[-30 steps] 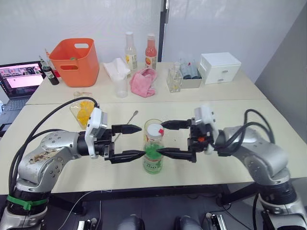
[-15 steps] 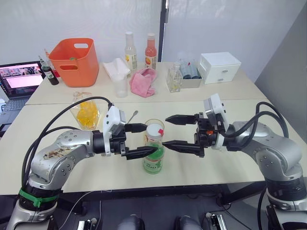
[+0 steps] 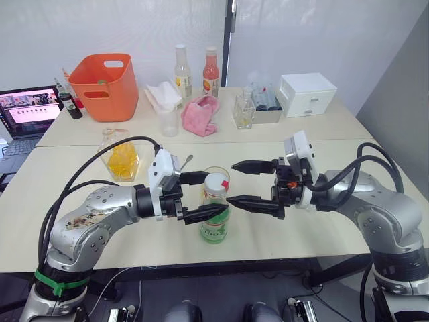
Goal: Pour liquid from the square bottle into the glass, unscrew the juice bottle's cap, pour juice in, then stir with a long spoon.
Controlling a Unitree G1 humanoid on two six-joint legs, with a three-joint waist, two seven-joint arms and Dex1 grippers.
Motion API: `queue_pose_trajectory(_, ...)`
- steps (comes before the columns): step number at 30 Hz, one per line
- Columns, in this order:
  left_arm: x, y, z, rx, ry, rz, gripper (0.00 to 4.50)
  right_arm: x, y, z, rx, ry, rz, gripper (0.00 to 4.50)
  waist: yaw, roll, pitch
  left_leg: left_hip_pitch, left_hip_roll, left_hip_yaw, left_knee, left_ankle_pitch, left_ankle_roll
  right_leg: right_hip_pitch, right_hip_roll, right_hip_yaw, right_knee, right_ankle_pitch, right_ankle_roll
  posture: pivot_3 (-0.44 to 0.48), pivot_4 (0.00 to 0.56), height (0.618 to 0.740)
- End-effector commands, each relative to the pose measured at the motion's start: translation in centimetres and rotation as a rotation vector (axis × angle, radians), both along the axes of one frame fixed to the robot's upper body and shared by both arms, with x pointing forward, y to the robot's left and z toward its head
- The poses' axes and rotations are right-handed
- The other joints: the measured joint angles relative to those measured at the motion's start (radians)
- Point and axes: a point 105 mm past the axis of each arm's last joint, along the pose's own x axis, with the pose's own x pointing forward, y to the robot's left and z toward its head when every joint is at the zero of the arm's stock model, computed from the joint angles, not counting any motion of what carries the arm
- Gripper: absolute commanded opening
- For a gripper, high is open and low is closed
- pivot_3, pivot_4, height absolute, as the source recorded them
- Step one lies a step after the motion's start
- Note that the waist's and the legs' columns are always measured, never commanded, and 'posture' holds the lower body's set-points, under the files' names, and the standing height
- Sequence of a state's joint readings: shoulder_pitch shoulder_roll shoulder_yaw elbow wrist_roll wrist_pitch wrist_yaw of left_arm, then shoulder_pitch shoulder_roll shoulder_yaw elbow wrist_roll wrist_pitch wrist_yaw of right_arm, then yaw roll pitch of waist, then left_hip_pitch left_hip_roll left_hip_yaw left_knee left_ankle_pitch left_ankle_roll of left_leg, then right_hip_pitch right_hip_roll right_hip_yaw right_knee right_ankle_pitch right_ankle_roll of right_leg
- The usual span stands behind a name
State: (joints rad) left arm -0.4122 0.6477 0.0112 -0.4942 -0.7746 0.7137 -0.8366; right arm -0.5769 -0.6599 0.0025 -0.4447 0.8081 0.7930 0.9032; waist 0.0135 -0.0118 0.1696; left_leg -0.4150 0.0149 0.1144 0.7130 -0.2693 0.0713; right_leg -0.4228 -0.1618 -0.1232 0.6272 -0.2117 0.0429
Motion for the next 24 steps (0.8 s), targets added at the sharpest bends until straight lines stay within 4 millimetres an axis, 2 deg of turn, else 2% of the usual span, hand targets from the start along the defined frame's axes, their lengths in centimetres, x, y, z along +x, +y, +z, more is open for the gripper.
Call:
queue_pose_trajectory(1, -0.8, -0.2, 0.6, -0.021, -0.013, -0.025, 4.23, -0.6, -0.1, 0.8, 0.001, -0.045, 0.003, 4.49, 0.000, 0.000, 0.000, 0.000, 0.000, 0.000, 0.000, 0.000, 0.000, 0.000, 0.000, 0.000, 0.000, 0.000, 0.000, 0.000, 0.150, 0.713)
queue_pose_trajectory(8, -0.8, -0.3, 0.5, -0.031, 0.002, -0.033, 1.96, -0.5, -0.1, 0.7, -0.002, -0.038, -0.001, 4.50, 0.000, 0.000, 0.000, 0.000, 0.000, 0.000, 0.000, 0.000, 0.000, 0.000, 0.000, 0.000, 0.000, 0.000, 0.000, 0.000, 0.150, 0.713)
queue_pose_trajectory(10, -0.8, -0.3, 0.5, -0.033, 0.001, -0.033, 1.53, -0.6, -0.1, 0.7, -0.002, -0.039, -0.001, 4.50, 0.000, 0.000, 0.000, 0.000, 0.000, 0.000, 0.000, 0.000, 0.000, 0.000, 0.000, 0.000, -0.001, 0.000, 0.000, 0.000, 0.150, 0.713)
queue_pose_trajectory(17, -0.7, 0.0, 0.4, -0.008, -0.064, -0.046, 1.45, -0.6, 0.1, 1.1, 0.003, -0.055, 0.008, 4.50, 0.000, 0.000, 0.000, 0.000, 0.000, 0.000, 0.000, 0.000, 0.000, 0.000, 0.000, 0.000, 0.000, 0.000, 0.000, 0.000, 0.150, 0.713)
queue_pose_trajectory(24, -0.2, 0.3, 0.5, 0.022, -0.132, -0.070, 1.45, -1.2, 1.3, 1.9, 0.005, -0.088, 0.052, 4.50, -0.001, 0.000, 0.000, 0.000, 0.000, 0.000, 0.000, 0.000, 0.000, 0.000, 0.000, 0.000, -0.001, 0.000, 0.000, 0.000, 0.150, 0.713)
